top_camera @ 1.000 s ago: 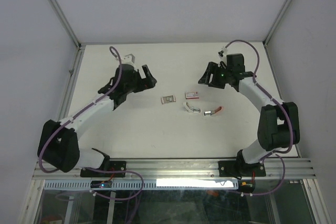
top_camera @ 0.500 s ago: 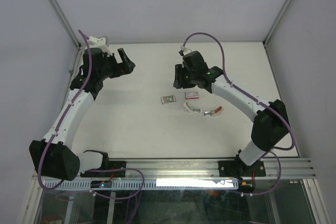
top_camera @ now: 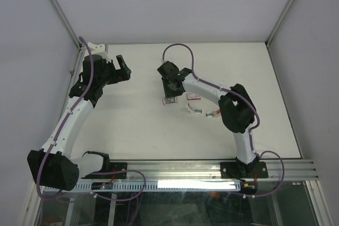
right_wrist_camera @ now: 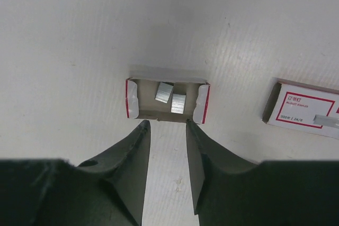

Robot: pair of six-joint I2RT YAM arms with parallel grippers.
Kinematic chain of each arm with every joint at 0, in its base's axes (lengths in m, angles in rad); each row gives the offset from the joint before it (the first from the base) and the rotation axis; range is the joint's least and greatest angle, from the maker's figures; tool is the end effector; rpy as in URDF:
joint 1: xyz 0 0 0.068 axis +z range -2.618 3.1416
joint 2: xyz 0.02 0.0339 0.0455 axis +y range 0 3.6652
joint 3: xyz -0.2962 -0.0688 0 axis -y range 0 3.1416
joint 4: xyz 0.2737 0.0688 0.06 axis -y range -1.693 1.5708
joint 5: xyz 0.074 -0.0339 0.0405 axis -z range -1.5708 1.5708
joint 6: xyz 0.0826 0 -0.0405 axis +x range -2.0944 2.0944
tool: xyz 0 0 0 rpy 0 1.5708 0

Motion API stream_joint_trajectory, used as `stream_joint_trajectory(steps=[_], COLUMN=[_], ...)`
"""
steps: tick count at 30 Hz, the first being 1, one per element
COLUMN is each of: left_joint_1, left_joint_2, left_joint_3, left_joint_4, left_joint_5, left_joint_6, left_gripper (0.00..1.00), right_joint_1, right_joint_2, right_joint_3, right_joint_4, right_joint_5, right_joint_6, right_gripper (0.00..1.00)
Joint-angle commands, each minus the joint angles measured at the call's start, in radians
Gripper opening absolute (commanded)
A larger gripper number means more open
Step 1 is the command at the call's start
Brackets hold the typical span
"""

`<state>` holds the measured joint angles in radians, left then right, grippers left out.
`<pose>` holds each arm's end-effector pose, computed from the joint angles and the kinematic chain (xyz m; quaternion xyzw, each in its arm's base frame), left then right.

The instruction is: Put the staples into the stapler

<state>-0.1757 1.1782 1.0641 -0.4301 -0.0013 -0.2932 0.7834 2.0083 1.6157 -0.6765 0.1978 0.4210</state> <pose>0.3145 -0.0557 0.3345 -0.0515 0.8696 -0.1135 0.4777 0.3628 0.3384 0.1966 -0.1496 0.9526 0.0611 0.2577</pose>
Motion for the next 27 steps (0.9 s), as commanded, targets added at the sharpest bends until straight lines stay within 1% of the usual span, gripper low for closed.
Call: stream_joint_trajectory(steps=[1,15,27], left_joint_1=[0.004,0.003,0.003], left_joint_2=[-0.054,-0.056,-0.059], left_joint_3=[0.0,-0.003,-0.004], left_joint_4=[0.035,0.036,0.035], left_joint_5=[-0.041,-0.037,-0.049], left_joint_6=[0.029,0.027,0.028], left_gripper=[0.99,0.99,0.99], right_joint_1=[0.014,0.019,0.018], right_joint_2=[0.033,0.123,0.151], right_joint_3=[0.089,0.124,0.135], right_joint_4=[-0.036,-0.057,-0.064], right_joint_5=[0.052,0.084,0.094], right_joint_6=[0.023,0.028,0.025], right_gripper=[0.35,0.29,0.25])
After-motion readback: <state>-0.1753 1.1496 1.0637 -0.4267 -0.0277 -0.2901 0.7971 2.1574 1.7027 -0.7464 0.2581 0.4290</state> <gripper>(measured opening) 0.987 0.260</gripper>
